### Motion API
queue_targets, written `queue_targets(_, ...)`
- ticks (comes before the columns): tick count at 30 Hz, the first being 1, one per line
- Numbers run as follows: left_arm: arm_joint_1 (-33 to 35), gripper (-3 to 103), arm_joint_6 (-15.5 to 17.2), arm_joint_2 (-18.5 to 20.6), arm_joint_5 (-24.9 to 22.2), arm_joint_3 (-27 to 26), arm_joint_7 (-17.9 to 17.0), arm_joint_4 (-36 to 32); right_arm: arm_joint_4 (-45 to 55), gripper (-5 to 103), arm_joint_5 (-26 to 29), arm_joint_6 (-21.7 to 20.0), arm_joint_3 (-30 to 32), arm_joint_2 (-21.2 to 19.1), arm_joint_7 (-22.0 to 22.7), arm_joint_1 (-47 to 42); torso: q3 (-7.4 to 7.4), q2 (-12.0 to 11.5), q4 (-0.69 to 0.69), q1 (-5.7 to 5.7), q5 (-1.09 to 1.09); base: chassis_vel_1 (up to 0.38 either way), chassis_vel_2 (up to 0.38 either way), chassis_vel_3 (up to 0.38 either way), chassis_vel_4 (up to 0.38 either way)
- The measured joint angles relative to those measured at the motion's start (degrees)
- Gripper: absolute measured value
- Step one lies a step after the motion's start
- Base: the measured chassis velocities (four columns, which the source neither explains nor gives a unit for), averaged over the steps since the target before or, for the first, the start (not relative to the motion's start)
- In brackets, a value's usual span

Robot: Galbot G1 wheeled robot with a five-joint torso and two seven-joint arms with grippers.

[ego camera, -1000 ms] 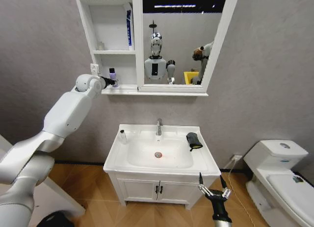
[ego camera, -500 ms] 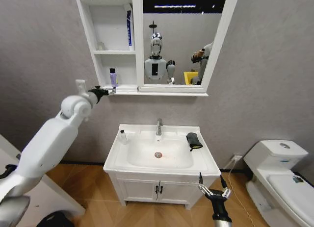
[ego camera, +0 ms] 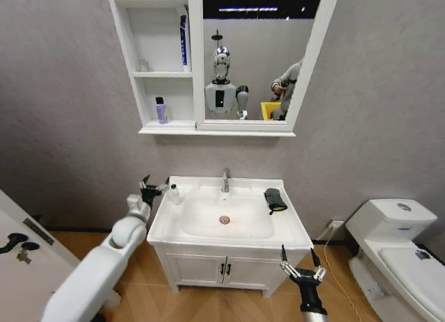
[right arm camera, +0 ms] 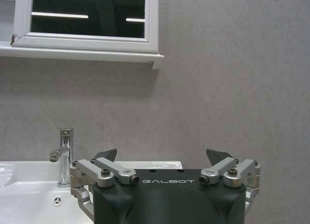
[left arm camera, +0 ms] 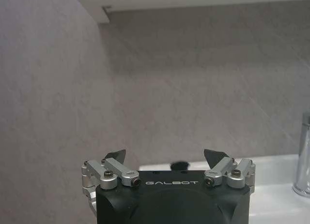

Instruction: Move facial cleanser and shampoo from washbasin to cabinet, then wipe washbasin with towel.

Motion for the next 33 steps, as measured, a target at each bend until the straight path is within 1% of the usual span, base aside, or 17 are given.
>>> queue_targets(4, -1.4, 89, -1.8, -3.4, 2.7, 1.4, 1.7, 4.8, 0.0, 100, 0.2, 0.4, 0.4, -0.2, 0.5, -0.4, 0.0, 0.0, -0.01, 0.0, 0.01, 0.0, 0.0, 0.0, 0.0)
queue_targets(7, -2.8, 90, -2.4, -5.2, 3.3, 2.0, 2.7, 8.0, 0.3, 100, 0.3, 0.5, 0.4, -0.1, 0.6, -0.7, 0.0, 0.0, -0.01, 0.0, 0.0, 0.0, 0.0, 0.0, 0.0)
queue_targets(9, -4.9, 93, -3.1, -7.0, 4.5, 2.5, 3.8, 12.3, 0.2, 100, 0.4, 0.7, 0.7, -0.1, 0.7, -0.8, 0.0, 0.0, -0.01, 0.0, 0.01, 0.0, 0.0, 0.0, 0.0)
queue_targets(10, -4.9, 93, -3.1, -7.0, 4.5, 2.5, 3.8, 12.3, 0.2, 100, 0.4, 0.7, 0.7, -0.1, 0.7, -0.8, 0.0, 0.0, -0.01, 0.0, 0.01, 0.0, 0.0, 0.0, 0.0)
queue_targets(11, -6.1, 94, -2.1, -8.0, 5.3, 2.7, 3.2, 14.9, -0.1, 100, 0.5, 0.8, 0.8, -0.3, 0.7, -0.8, 0.0, 0.0, -0.01, 0.0, 0.01, 0.0, 0.0, 0.0, 0.0)
queue_targets(13, -6.7, 93, -1.4, -8.7, 5.4, 2.8, 3.1, 16.5, -0.1, 100, 0.6, 0.8, 0.9, -0.3, 0.8, -0.8, 0.0, 0.0, -0.01, 0.01, 0.0, 0.0, 0.0, 0.0, 0.0)
queue_targets(14, -7.4, 89, -0.9, -9.8, 5.1, 2.8, 3.0, 18.2, -0.1, 100, 0.8, 0.9, 1.0, -0.4, 0.8, -0.7, 0.01, 0.0, 0.0, 0.01, 0.01, 0.0, 0.0, 0.0, 0.0)
queue_targets(15, -8.2, 91, 0.0, -11.1, 4.8, 2.7, 2.8, 20.0, -0.2, 100, 0.9, 0.9, 1.1, -0.6, 0.9, -0.7, 0.0, 0.0, 0.0, 0.01, 0.0, 0.0, 0.0, 0.0, 0.0)
queue_targets(16, -8.2, 91, 0.0, -11.1, 4.8, 2.7, 2.8, 20.0, -0.2, 100, 0.9, 0.9, 1.1, -0.6, 0.9, -0.7, 0.0, 0.0, 0.0, 0.01, 0.0, 0.0, 0.0, 0.0, 0.0)
queue_targets(17, -8.7, 95, 1.1, -12.2, 5.0, 2.6, 2.4, 21.5, -0.3, 100, 1.0, 0.9, 1.3, -0.7, 0.9, -0.5, 0.01, 0.0, -0.01, 0.01, -0.01, 0.0, 0.0, 0.0, 0.0)
queue_targets(18, -9.2, 93, 1.5, -13.1, 6.0, 2.5, 2.4, 23.0, -0.6, 100, 1.1, 0.9, 1.3, -0.7, 0.9, -0.4, 0.01, 0.0, -0.01, 0.01, -0.01, 0.0, 0.0, 0.0, 0.0)
queue_targets(19, -9.8, 92, 1.1, -14.1, 8.1, 2.3, 2.9, 24.5, -0.7, 100, 1.2, 0.9, 1.4, -0.8, 0.9, -0.3, 0.01, 0.0, -0.01, 0.01, 0.0, 0.0, 0.0, 0.0, 0.0)
queue_targets(22, -10.6, 92, 0.1, -15.3, 10.4, 2.2, 3.7, 26.5, -1.0, 100, 1.3, 0.9, 1.6, -0.9, 0.9, -0.2, 0.01, 0.0, -0.01, 0.01, 0.0, 0.0, 0.0, 0.0, 0.0)
queue_targets(26, -11.4, 90, -0.1, -16.7, 10.8, 2.1, 3.3, 27.8, -1.2, 100, 1.4, 0.9, 1.8, -1.0, 0.9, -0.2, 0.01, 0.0, 0.0, 0.01, 0.0, 0.0, 0.0, 0.0, 0.0)
queue_targets(30, -13.0, 84, -0.2, -18.5, 10.6, 1.5, 1.3, 29.8, -1.7, 100, 1.5, 1.1, 1.9, -0.9, 1.0, 0.1, 0.01, 0.0, -0.01, 0.01, 0.0, 0.0, 0.0, 0.0, 0.0)
queue_targets(32, -13.3, 84, -0.3, -18.7, 10.7, 1.4, 0.9, 30.3, -1.9, 100, 1.5, 1.2, 1.9, -1.0, 0.9, 0.2, 0.01, 0.0, -0.01, 0.01, 0.0, 0.0, 0.0, 0.0, 0.0)
queue_targets(33, -13.5, 80, -0.3, -18.8, 10.8, 1.3, 0.7, 30.6, -2.0, 100, 1.6, 1.2, 1.9, -1.0, 0.9, 0.3, 0.0, 0.0, 0.0, 0.01, -0.01, 0.0, 0.0, 0.0, 0.0)
